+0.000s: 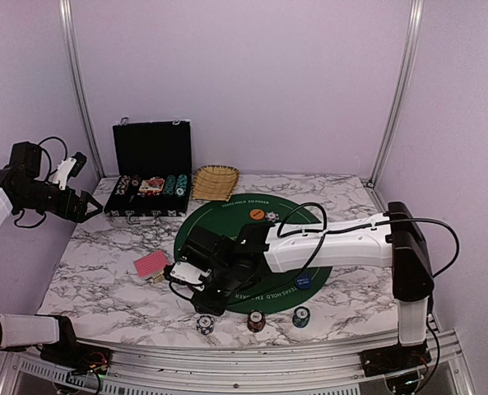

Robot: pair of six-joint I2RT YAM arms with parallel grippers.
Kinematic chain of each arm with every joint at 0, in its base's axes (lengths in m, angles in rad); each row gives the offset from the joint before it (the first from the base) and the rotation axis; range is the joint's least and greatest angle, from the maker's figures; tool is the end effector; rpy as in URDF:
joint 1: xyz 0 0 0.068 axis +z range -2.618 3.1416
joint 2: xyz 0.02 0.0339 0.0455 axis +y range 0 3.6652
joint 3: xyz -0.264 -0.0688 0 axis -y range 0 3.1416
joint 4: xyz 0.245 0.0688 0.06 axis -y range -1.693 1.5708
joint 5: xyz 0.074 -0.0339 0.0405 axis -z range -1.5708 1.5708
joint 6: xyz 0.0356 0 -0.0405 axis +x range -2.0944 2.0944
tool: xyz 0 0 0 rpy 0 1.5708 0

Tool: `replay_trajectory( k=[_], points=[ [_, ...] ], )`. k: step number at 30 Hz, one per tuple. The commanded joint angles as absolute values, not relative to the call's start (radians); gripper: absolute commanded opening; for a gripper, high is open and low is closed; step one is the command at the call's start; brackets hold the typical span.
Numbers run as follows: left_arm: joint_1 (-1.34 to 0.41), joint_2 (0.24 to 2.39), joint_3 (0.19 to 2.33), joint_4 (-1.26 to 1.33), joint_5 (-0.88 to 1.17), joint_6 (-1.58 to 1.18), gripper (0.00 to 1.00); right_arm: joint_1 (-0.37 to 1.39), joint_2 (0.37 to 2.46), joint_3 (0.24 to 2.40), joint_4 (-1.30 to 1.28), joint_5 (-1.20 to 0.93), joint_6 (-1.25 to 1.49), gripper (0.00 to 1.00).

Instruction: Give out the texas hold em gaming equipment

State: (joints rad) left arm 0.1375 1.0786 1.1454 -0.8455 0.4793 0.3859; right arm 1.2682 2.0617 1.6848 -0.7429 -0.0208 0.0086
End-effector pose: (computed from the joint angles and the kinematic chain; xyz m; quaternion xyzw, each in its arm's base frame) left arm 0.2111 0.0126 0.3482 0.2019 0.8780 -0.1146 0.4186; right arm 0.1310 0.4222 0.2133 -0.5759 0.7863 0.1414 0.1735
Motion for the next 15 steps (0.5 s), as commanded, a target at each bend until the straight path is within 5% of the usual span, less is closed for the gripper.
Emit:
replay_trajectory(
  k=[1, 15],
  points=[
    [0.139, 1.078, 1.164, -0.884, 0.488, 0.394, 0.99, 1.235, 1.984, 1.661, -0.749, -0.030, 0.055, 0.00],
    [0.140, 1.098, 1.150, -0.897, 0.516, 0.414, 0.99, 0.985, 1.745, 1.237, -0.688, 0.052, 0.146, 0.00]
  ],
)
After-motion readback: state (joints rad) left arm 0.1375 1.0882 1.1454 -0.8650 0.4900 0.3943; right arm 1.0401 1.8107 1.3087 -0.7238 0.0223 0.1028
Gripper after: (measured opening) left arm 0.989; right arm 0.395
